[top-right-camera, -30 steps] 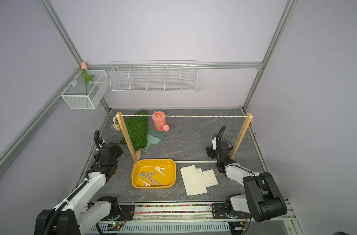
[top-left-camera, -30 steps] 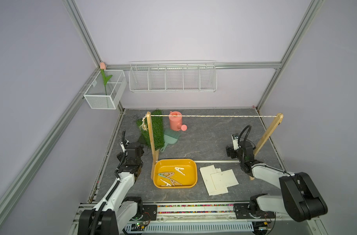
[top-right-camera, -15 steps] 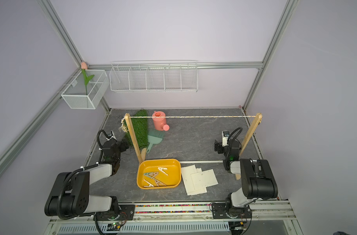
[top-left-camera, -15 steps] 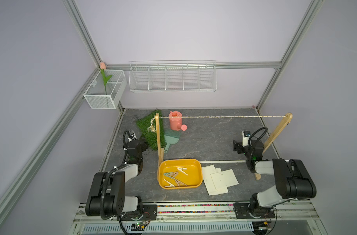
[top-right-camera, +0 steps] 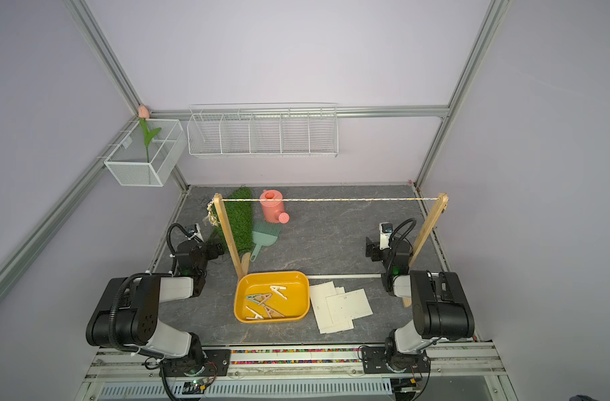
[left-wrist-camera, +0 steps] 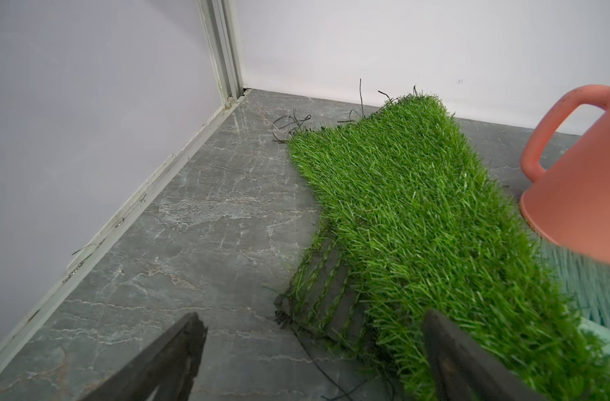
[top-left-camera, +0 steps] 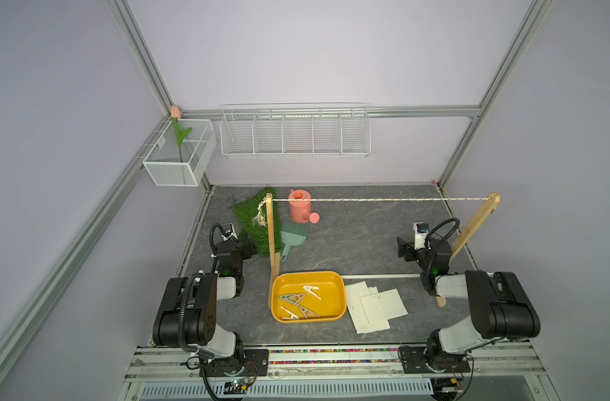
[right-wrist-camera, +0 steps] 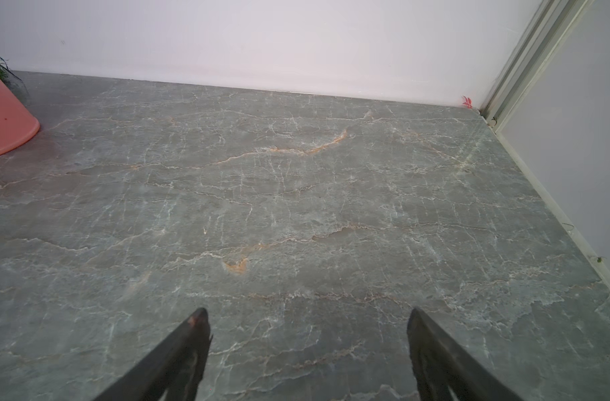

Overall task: Remove the postcards from the strings
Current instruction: Reset both arms

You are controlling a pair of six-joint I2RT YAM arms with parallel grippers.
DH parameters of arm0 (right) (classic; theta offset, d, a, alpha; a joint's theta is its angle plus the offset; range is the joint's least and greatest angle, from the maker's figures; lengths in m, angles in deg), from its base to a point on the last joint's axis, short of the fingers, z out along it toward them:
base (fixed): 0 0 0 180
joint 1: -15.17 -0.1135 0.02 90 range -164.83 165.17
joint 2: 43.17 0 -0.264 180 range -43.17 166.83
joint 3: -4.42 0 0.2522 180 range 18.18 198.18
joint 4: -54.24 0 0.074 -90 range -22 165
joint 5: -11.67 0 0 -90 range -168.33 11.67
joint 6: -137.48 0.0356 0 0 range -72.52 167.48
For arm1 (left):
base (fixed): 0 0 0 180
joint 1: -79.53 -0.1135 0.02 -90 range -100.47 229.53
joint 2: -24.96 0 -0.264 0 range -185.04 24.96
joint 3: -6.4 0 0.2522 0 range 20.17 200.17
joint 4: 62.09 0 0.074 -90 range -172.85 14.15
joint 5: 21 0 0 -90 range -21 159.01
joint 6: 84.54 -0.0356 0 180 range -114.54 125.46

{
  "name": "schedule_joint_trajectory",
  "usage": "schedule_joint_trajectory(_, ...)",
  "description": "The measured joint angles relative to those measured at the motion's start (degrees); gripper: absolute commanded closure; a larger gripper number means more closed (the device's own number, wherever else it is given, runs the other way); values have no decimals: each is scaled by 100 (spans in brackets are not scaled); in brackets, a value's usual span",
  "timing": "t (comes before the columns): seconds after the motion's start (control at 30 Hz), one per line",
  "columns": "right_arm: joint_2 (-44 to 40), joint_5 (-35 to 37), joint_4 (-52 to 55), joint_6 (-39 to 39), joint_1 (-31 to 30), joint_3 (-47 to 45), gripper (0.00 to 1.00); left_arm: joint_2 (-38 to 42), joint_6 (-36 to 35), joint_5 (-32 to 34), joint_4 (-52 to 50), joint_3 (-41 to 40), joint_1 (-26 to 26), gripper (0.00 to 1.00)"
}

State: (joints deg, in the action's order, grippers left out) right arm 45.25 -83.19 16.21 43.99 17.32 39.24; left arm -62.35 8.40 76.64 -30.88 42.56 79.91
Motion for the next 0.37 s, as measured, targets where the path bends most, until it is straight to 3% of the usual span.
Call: schedule_joint_trajectory(0.37, 0, -15, 2, 7, 0, 0, 11, 0, -2, -22, -31, 2, 0, 1)
